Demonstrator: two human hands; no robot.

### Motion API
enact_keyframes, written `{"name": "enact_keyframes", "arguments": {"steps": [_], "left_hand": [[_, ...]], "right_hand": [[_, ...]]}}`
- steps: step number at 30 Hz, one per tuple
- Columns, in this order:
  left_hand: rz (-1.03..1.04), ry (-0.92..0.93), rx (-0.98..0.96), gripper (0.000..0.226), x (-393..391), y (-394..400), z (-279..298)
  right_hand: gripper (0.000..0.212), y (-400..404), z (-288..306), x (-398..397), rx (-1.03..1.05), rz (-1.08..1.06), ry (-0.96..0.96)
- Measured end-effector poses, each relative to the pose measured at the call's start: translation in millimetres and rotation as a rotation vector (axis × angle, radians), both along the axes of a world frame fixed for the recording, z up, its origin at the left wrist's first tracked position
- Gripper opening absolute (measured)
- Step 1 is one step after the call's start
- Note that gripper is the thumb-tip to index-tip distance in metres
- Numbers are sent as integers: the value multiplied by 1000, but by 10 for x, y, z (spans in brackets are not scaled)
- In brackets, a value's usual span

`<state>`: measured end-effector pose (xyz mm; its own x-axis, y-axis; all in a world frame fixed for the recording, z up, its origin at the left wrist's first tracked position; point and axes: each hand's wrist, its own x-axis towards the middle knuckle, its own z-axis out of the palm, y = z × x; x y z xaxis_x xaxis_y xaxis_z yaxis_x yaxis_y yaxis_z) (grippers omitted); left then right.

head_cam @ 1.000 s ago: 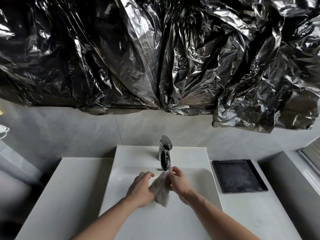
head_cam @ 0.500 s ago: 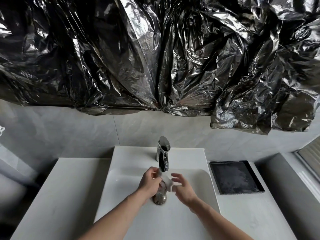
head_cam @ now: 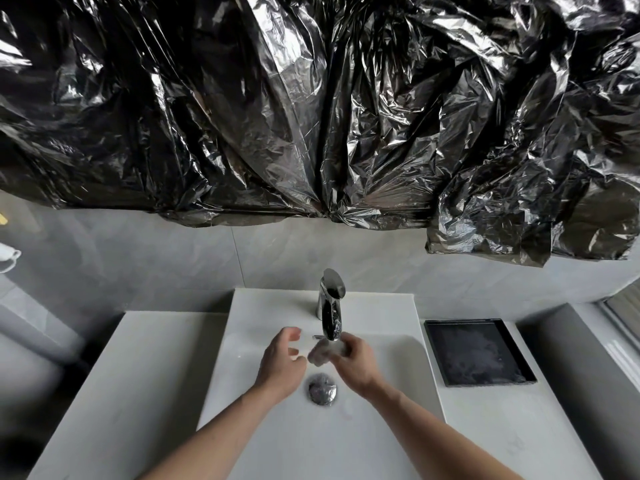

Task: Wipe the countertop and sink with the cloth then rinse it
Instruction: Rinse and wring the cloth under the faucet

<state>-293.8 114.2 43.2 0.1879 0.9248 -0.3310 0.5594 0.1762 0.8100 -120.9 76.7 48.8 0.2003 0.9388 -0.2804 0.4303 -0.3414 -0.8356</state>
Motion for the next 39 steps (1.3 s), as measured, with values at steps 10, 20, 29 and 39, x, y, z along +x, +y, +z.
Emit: {"name": "enact_keyframes", "arguments": {"steps": [10,20,29,39], "left_hand": [[53,-257,-195,13,193,43,-55],[51,-308,-224,35,231,24,76],[-545,217,268,75,-165,48,117],[-599,632,342,12,352,169,342]], "right_hand": [[53,-148,-7,129,60,-3,51],[23,-118,-15,39,-154,99,414],[23,116,92,14,-364,149,223],[27,87,210,20,-217,383,-518]]}}
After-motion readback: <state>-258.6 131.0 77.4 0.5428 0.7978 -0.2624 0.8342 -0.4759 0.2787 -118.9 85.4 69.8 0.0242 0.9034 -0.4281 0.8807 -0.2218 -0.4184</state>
